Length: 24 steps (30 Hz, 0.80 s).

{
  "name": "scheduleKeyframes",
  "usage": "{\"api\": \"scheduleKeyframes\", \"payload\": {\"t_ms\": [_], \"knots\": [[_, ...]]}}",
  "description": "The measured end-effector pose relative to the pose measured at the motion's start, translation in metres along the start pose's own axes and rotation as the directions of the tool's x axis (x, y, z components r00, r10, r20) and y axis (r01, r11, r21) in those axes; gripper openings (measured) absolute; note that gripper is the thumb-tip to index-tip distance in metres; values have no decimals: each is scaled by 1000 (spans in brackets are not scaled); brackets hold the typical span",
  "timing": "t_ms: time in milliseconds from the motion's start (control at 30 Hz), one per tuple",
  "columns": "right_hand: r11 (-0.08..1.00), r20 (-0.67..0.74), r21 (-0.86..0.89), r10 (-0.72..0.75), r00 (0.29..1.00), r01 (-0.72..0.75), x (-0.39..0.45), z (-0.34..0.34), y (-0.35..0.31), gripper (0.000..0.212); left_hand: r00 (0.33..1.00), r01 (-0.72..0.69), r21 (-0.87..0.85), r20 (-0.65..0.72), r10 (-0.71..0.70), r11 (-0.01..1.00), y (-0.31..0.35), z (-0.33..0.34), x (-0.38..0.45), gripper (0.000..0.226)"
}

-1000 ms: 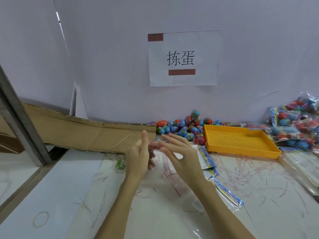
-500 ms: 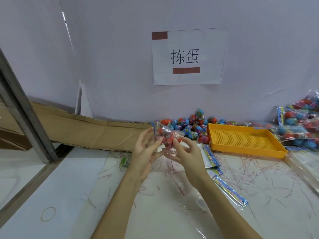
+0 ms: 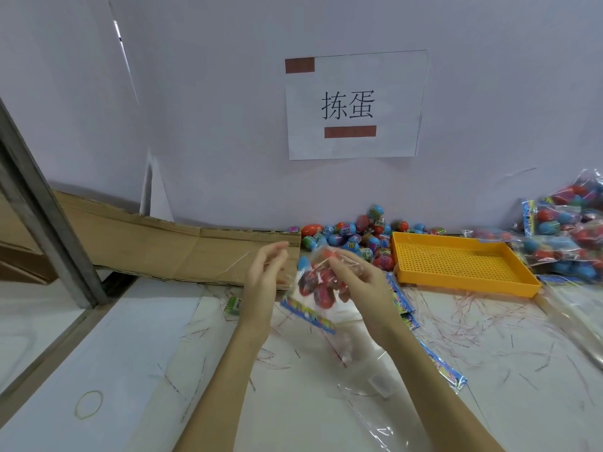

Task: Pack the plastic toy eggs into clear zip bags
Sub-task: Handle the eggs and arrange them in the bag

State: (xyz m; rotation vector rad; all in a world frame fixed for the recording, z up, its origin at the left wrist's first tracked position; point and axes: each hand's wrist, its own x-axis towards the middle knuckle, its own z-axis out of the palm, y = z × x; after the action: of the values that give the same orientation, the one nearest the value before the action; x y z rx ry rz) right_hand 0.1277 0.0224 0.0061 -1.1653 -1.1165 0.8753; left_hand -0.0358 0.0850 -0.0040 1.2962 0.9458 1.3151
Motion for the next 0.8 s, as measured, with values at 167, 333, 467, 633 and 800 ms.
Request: {"api": "scheduleKeyframes", "payload": {"t_ms": [167,333,467,633,800], "knots": [[983,165,-184,3,986,28,-4,0,1,51,985,29,99,168,-45,995,-2,5,-5,27],[962,50,-272,-14,999,27,-1,0,3,51,999,7,109,32,-11,994,-5,3,-2,19],[973,47,-232,-9,999,19,0,-3,-1,36,995,29,97,96,-38,995,-2,-2,-1,13],[908,150,-418,85,985,-15,1,-10,1,51,997,-12,137,80,1,991,-3,-3,-1,12],[906,119,-422,101,988,-41,1,-18,0,54,997,-52,188,57,42,981,-4,-1,-2,20]]}}
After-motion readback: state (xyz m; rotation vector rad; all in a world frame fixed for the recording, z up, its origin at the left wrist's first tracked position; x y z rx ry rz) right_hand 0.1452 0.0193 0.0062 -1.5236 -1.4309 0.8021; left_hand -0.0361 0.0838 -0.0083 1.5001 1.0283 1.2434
